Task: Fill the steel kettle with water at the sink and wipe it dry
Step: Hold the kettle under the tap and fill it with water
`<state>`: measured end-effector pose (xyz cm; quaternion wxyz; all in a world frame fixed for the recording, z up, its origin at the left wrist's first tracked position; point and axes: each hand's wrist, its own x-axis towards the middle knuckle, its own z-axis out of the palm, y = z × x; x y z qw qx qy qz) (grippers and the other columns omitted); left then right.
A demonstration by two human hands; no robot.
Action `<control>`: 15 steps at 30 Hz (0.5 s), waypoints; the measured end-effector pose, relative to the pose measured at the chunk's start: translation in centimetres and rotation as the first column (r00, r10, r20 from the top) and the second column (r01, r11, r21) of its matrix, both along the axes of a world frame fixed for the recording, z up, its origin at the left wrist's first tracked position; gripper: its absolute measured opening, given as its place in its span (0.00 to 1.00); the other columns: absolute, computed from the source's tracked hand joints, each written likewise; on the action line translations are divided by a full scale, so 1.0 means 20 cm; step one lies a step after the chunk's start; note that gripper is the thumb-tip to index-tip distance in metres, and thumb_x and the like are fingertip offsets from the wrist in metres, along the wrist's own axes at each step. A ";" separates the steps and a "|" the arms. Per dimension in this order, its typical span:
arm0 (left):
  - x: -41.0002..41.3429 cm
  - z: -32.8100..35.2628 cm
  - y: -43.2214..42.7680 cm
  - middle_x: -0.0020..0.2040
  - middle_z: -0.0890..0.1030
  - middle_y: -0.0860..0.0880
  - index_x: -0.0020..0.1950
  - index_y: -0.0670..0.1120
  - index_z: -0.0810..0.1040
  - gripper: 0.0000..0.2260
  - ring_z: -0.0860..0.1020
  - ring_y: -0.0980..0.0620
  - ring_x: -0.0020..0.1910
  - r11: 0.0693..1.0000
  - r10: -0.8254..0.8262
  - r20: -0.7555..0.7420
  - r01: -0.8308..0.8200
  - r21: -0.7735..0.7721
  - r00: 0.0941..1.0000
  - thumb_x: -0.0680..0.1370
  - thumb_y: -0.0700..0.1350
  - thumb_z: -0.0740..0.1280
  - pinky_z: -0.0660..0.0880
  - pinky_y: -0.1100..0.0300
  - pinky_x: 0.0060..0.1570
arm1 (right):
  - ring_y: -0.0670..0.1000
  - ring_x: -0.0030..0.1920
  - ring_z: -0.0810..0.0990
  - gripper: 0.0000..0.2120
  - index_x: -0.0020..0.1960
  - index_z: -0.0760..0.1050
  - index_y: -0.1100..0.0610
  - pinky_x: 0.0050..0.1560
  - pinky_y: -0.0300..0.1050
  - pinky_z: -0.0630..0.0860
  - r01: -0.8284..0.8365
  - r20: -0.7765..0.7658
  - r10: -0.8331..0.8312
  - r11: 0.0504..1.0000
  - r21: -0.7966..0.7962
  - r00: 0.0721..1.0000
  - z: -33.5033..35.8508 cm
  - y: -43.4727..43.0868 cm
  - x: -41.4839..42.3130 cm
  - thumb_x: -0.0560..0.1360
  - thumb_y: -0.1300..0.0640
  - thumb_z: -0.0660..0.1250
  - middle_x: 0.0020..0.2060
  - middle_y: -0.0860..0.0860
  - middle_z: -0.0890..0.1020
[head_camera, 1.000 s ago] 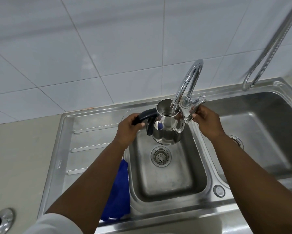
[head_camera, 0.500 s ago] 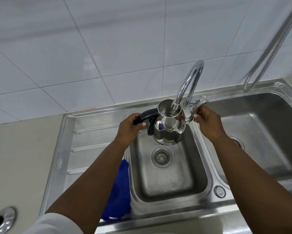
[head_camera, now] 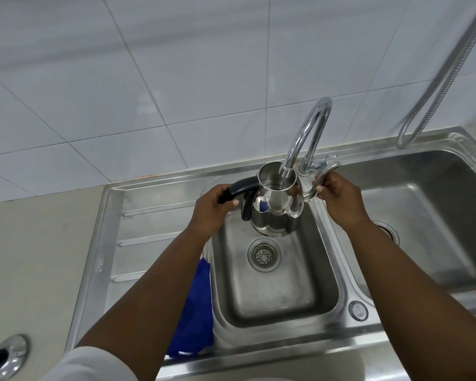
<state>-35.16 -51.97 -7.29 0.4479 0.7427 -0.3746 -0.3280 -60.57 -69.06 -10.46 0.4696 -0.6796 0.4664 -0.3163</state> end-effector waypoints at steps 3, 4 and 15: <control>0.00 0.00 0.00 0.47 0.81 0.56 0.57 0.53 0.79 0.14 0.79 0.53 0.48 1.000 0.000 -0.013 0.000 -0.010 1.000 0.75 0.40 0.72 0.76 0.53 0.53 | 0.62 0.51 0.83 0.17 0.46 0.78 0.45 0.58 0.64 0.78 0.007 -0.004 -0.007 1.000 0.005 1.000 0.00 0.00 0.00 0.76 0.68 0.66 0.47 0.59 0.84; 0.00 0.00 0.00 0.47 0.81 0.56 0.57 0.53 0.79 0.14 0.78 0.53 0.47 1.000 -0.001 -0.019 0.001 -0.015 1.000 0.75 0.39 0.72 0.75 0.54 0.53 | 0.61 0.51 0.83 0.16 0.46 0.78 0.46 0.59 0.64 0.78 0.005 -0.007 -0.005 1.000 0.005 1.000 0.00 0.00 0.00 0.76 0.68 0.66 0.47 0.58 0.84; -0.02 0.01 0.00 0.46 0.80 0.56 0.57 0.51 0.79 0.14 0.78 0.55 0.45 1.000 -0.010 -0.041 0.010 -0.019 0.999 0.75 0.38 0.72 0.74 0.57 0.51 | 0.58 0.48 0.83 0.09 0.51 0.79 0.57 0.58 0.62 0.79 0.018 -0.031 -0.019 1.000 -0.008 0.999 0.01 0.00 -0.01 0.76 0.68 0.67 0.46 0.57 0.84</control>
